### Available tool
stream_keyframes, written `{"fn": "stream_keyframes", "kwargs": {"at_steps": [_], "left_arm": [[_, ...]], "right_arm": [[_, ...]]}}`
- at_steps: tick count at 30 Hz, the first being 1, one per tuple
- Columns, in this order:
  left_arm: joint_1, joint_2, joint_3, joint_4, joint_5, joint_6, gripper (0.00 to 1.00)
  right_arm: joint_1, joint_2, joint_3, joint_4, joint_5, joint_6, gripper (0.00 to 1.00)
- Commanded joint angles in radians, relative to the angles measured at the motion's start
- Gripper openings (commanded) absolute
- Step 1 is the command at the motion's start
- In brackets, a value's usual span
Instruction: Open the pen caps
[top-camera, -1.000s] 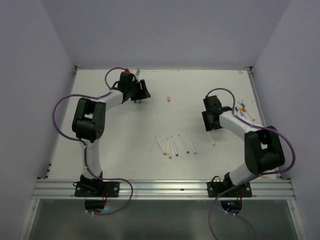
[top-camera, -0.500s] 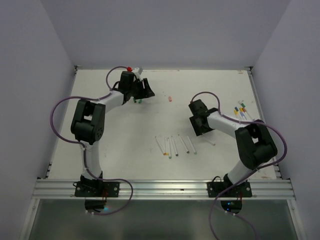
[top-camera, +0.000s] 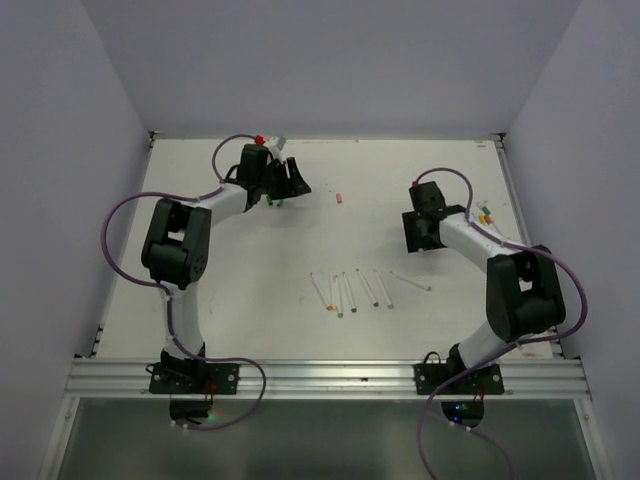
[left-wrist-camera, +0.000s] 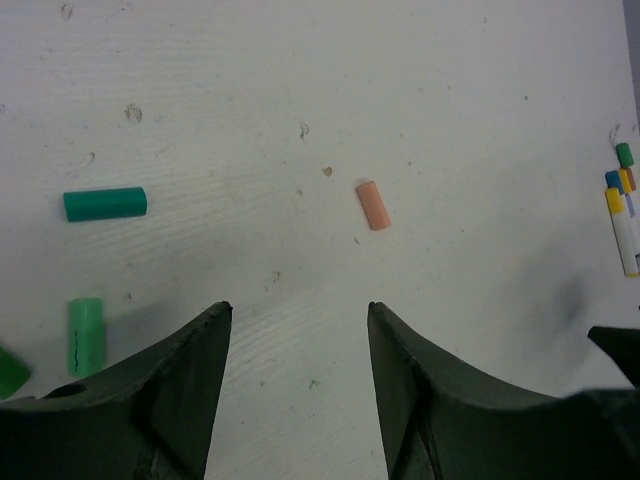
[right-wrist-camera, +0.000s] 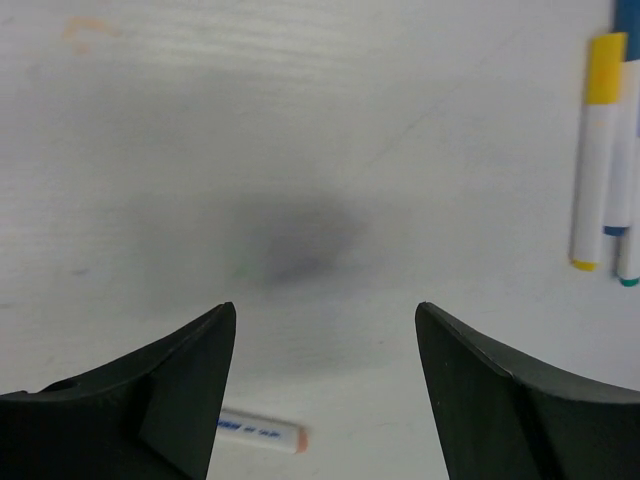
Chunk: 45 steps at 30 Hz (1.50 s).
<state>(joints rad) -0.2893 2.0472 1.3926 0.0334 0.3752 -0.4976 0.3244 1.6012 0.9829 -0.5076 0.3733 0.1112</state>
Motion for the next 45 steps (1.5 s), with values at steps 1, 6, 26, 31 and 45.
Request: {"fn": "stream_keyframes", "kwargs": {"at_steps": [1,6,26,31,45], "left_arm": [[-0.005,-0.056,-0.027,0.092,0.044,-0.03,0.6],[-0.011,-0.059,-0.043,0.134,0.096,-0.045,0.61],[-0.011,-0.035,-0.041,0.198,0.163,-0.056,0.61],[-0.011,-0.035,-0.04,0.195,0.163,-0.052,0.61],[-0.011,-0.025,-0.041,0.211,0.169,-0.058,0.61]], "right_arm": [[-0.154,0.015,0.078,0.093,0.024,-0.05,0.76],[-0.26,0.156,0.152,0.11,-0.008,-0.079,0.75],[-0.487,0.212,0.102,0.242,-0.24,-0.045,0.75],[-0.493,0.213,0.114,0.238,-0.238,-0.047,0.75],[-0.507,0.137,0.072,0.239,-0.209,-0.076,0.74]]}}
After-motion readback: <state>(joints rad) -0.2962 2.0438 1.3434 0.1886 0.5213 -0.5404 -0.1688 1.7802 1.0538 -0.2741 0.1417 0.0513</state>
